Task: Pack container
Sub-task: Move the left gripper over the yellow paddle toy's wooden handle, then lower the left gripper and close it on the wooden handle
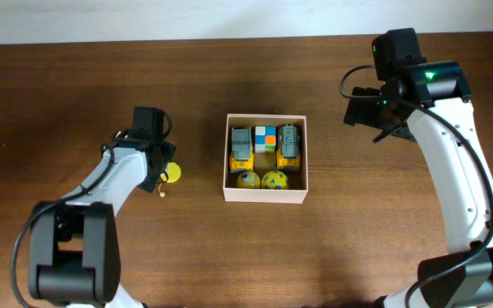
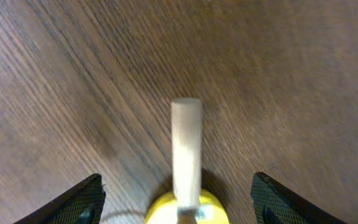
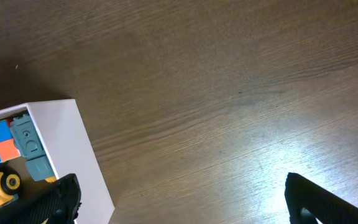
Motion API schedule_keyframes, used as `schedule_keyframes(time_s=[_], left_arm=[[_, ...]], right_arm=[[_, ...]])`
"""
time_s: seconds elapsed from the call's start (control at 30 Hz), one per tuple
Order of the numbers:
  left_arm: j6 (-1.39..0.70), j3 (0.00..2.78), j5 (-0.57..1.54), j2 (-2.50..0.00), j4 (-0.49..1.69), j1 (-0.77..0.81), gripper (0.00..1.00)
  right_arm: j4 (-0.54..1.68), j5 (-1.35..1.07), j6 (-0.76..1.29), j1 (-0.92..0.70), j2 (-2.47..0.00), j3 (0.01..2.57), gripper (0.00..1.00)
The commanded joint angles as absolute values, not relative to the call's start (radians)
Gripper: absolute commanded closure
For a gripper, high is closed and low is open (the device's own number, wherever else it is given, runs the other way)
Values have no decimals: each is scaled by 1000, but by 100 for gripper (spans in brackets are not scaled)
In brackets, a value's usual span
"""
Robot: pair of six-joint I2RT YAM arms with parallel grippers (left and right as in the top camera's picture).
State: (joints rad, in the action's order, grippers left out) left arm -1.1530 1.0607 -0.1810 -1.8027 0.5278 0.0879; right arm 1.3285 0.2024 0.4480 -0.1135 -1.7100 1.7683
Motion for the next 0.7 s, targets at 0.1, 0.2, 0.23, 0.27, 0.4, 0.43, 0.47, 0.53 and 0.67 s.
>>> schedule_keyframes(time_s=[0.1, 0.2, 0.23, 0.27, 0.4, 0.43, 0.47, 0.53, 0.67], left_arm=[[-1163, 1052, -125, -1848, 498, 13, 23], [-1150, 1052, -116, -1851, 478, -20, 23], [-1150, 1052, -116, -1851, 477, -28, 23], [-1147, 1052, -116, -1851, 476, -35, 22], [-1090, 1052, -103, -1867, 455, -44, 22], [-1090, 1052, -92, -1879, 454, -44, 22], [-1089, 1052, -81, -1887, 453, -44, 23], [-1076, 1052, -38, -1914, 448, -44, 23], [-1025, 1052, 29, -1967, 454, -44, 22]], right_arm=[[1328, 222, 449, -110, -1691, 1777, 1], [1328, 222, 449, -110, -1691, 1777, 1], [1328, 222, 449, -110, -1691, 1777, 1], [1328, 222, 449, -110, -1691, 1777, 1], [1328, 222, 449, -110, -1691, 1777, 1], [1328, 222, 449, -110, -1691, 1777, 1], [1328, 222, 449, -110, -1691, 1777, 1], [1328, 222, 449, -110, -1691, 1777, 1], [1328, 222, 449, -110, -1691, 1777, 1]])
